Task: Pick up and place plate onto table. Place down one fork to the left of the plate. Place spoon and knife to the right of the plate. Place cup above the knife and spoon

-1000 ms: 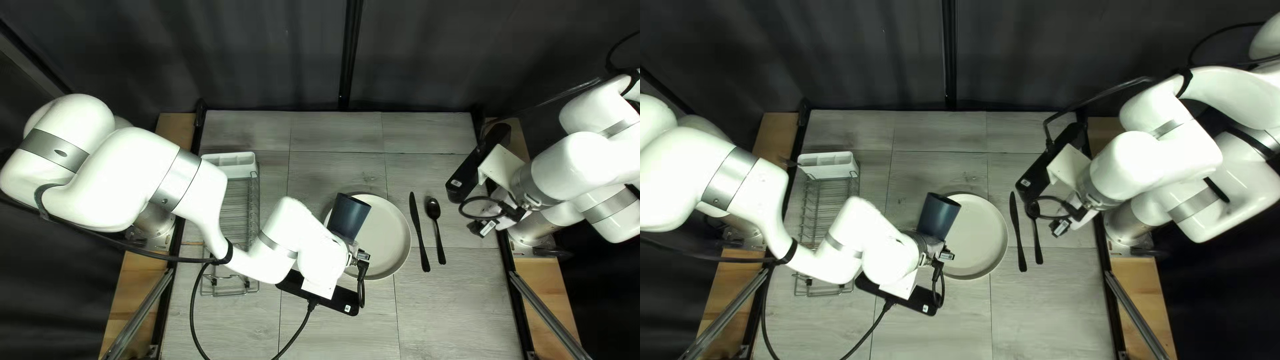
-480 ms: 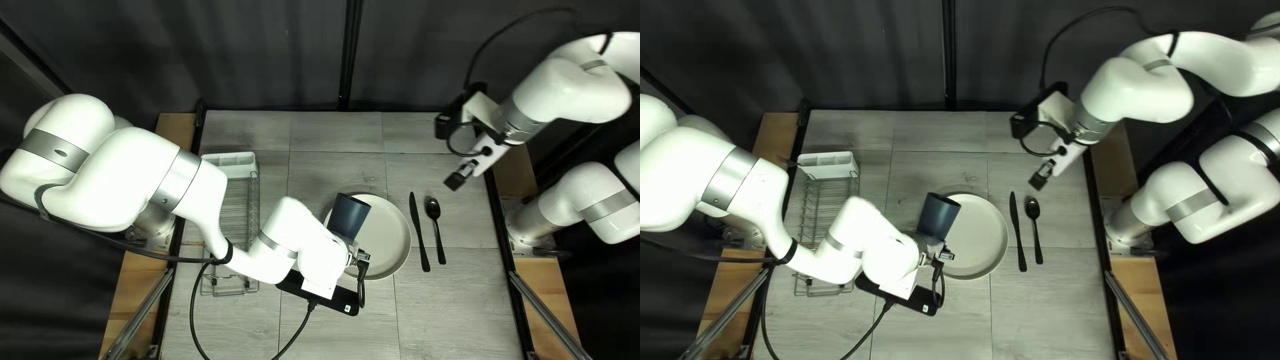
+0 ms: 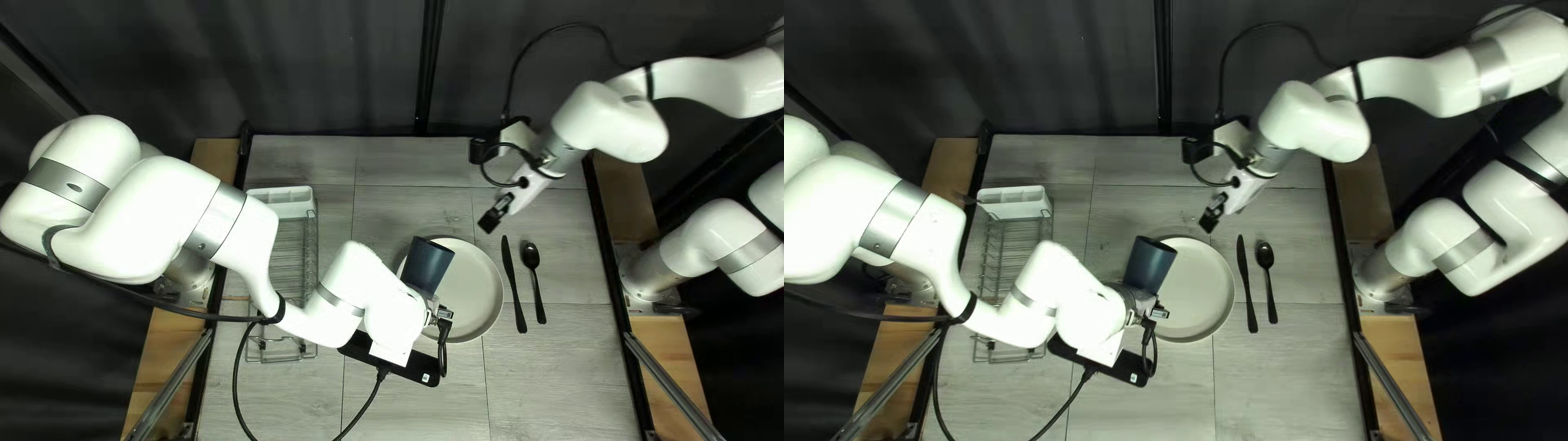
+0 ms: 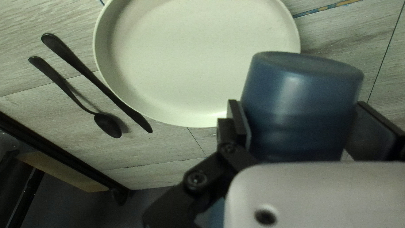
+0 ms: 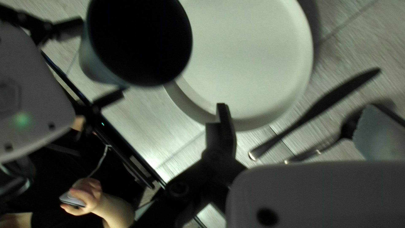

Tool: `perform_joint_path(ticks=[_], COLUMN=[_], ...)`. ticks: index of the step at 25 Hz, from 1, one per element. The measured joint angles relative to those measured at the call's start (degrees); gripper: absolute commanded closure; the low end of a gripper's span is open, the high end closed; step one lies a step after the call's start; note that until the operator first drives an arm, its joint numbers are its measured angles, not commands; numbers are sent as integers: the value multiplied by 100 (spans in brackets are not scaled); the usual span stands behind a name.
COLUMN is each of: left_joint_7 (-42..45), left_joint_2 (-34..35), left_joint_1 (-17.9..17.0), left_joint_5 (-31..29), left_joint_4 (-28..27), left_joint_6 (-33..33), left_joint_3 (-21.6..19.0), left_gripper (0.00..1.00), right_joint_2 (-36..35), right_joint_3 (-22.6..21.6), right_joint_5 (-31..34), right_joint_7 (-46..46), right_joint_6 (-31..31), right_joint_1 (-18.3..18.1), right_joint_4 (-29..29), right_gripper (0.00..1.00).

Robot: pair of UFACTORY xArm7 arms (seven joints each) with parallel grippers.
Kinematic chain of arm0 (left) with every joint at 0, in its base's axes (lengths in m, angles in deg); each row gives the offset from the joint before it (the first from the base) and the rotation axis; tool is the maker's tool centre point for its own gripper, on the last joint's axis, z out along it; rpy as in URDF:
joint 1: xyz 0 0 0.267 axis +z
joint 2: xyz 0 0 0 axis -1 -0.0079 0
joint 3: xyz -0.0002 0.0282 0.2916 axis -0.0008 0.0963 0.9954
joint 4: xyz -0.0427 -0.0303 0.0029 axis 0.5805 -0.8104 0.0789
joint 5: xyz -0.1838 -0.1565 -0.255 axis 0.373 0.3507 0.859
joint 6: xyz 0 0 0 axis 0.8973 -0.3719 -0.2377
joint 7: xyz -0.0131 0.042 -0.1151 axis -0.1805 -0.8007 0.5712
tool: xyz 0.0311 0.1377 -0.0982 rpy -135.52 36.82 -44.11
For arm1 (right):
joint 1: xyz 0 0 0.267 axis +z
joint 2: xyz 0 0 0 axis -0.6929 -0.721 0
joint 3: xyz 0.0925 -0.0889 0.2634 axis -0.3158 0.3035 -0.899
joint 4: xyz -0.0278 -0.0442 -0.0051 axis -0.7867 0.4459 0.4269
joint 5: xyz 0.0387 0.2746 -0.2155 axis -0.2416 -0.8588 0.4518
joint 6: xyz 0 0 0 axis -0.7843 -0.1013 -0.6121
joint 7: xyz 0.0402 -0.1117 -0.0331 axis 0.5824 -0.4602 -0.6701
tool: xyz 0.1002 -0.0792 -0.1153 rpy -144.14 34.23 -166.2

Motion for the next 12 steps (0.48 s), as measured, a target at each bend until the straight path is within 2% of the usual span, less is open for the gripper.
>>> perform_joint_path(ticks=[7, 12], left_joint_7=[0, 0], left_joint_2=[0, 0], left_joint_1=[0, 0], left_joint_5=[0, 0], left_joint_4=[0, 0], left_joint_6=[0, 0], left_joint_3=[0, 0], left_gripper=[100, 100], right_joint_2=[-456, -616], right_joint_3=[493, 770], right_joint_5=[-398, -538], right_joint_7=[-194, -356], right_joint_6=[680, 935], right_joint_1=[715, 994], right_joint_4=[95, 139], right_gripper=[0, 0])
